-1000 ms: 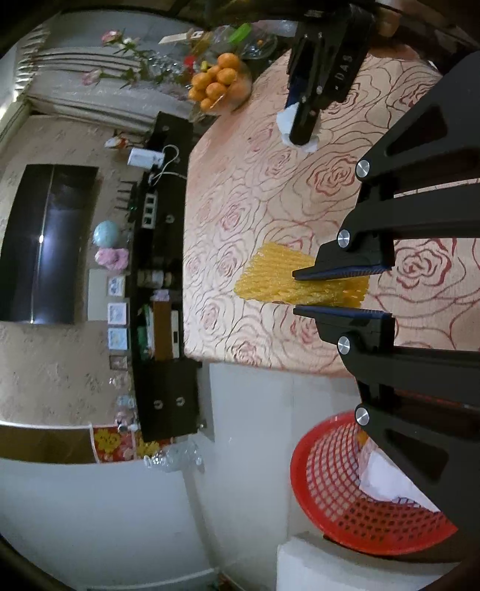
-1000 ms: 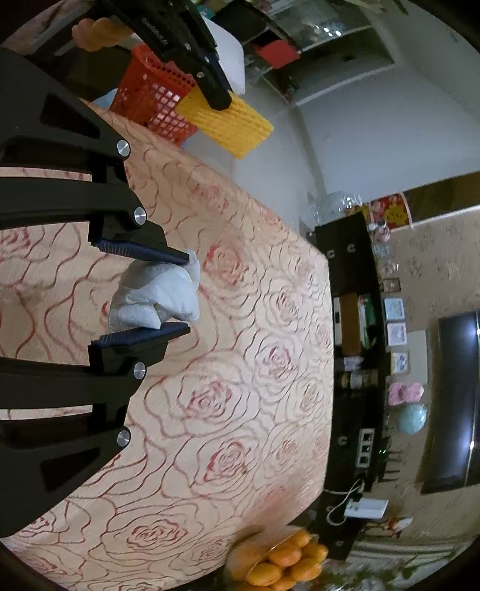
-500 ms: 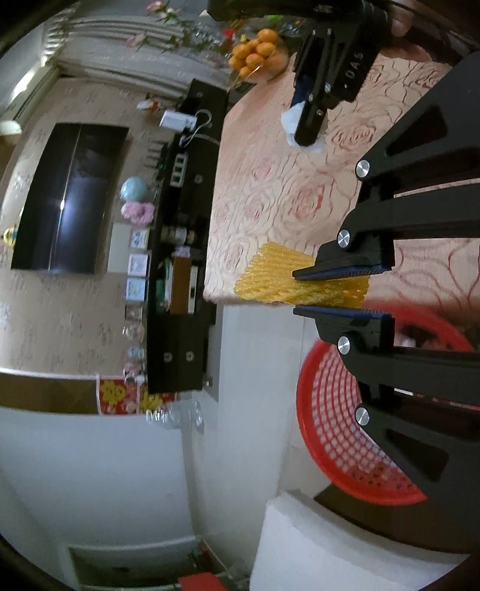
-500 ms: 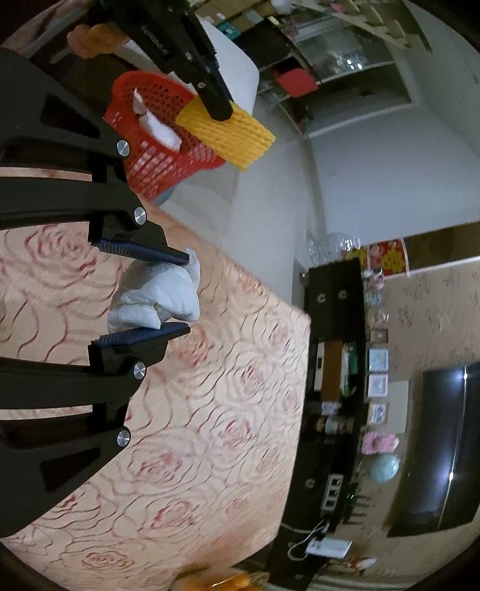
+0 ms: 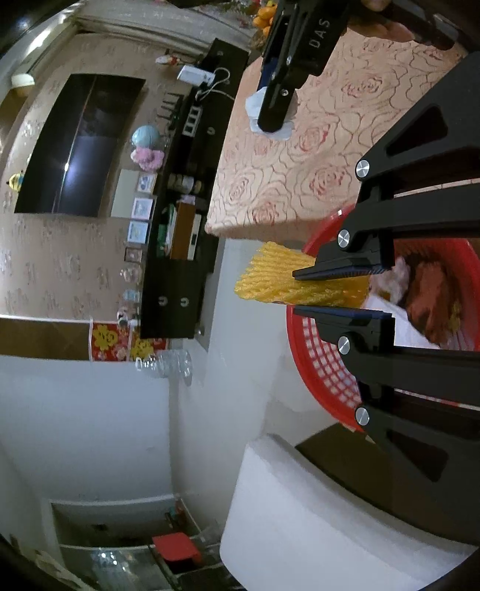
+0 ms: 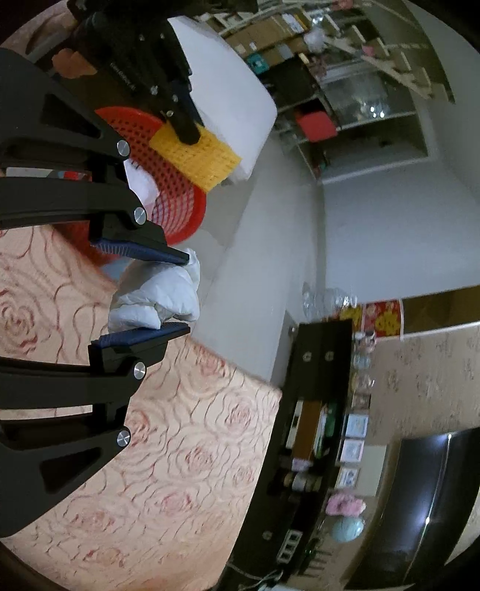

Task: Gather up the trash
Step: 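Carry the foam net and tissue over the red basket and open both tools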

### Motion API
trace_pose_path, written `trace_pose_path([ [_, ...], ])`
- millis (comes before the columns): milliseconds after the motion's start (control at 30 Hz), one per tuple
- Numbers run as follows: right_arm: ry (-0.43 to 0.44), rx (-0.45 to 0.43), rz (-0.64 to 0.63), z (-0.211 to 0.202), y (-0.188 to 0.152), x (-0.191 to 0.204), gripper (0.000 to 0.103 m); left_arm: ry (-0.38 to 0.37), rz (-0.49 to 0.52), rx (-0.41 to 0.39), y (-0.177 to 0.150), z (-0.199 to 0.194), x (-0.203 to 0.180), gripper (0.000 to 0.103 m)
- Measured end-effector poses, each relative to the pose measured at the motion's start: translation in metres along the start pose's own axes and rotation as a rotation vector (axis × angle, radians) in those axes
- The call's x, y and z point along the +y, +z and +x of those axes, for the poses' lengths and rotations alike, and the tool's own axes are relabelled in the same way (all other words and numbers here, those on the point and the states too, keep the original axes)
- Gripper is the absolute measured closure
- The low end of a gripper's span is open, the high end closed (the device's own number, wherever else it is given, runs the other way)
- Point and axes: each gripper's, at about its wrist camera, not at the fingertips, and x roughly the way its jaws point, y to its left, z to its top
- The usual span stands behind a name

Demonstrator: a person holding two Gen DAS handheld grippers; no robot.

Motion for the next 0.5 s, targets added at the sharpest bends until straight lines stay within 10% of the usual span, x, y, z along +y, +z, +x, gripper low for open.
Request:
trace_pose_path([
  [500, 0.102, 0.046, -0.005, 0.028, 0.001, 0.031, 0.071, 0.054, -0.012, 0.030, -0.005, 0.006, 0.019, 0.090],
])
